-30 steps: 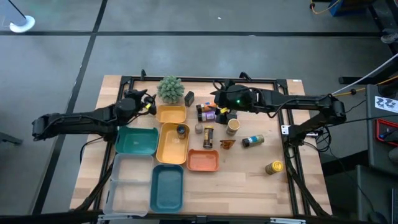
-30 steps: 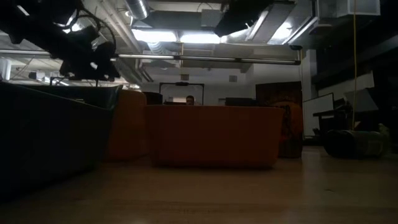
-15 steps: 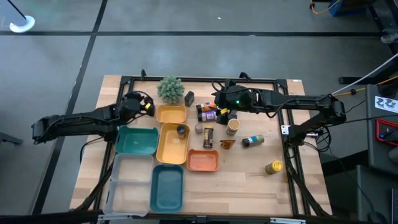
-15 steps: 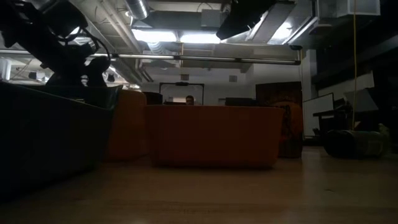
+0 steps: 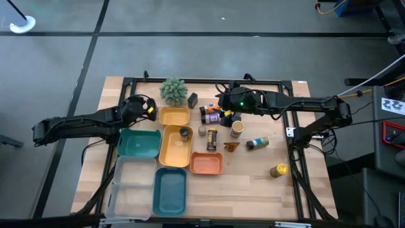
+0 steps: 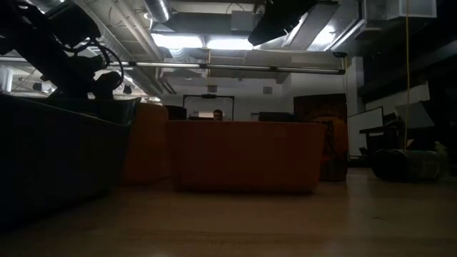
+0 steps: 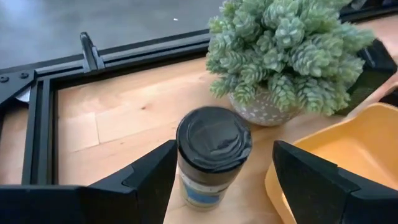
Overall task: Sort spices by type
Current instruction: Put the black seasoning bottle into the bottom yellow bin
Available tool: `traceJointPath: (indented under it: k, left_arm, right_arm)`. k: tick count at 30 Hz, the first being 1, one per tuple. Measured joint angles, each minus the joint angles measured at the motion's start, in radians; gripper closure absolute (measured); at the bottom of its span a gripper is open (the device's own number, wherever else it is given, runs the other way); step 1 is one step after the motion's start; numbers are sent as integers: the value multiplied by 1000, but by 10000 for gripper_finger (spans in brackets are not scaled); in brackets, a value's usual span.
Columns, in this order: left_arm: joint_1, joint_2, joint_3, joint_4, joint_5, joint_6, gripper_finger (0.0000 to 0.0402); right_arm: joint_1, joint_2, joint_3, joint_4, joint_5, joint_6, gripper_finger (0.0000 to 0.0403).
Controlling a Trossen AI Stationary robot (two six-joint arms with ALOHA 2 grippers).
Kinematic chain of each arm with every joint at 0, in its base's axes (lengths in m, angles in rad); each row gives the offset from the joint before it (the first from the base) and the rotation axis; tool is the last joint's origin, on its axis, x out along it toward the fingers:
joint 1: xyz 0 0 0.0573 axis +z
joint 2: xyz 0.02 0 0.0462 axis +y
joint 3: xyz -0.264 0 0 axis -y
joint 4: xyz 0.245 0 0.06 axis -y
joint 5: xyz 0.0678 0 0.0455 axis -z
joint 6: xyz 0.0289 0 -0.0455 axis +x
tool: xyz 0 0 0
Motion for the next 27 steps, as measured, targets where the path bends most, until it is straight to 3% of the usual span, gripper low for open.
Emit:
traceJointPath:
  k: [27]
  left_arm:
    - [34, 2, -110, 83, -7, -19, 148]
  right_arm:
    - [0, 0, 0, 1, -1, 0, 136]
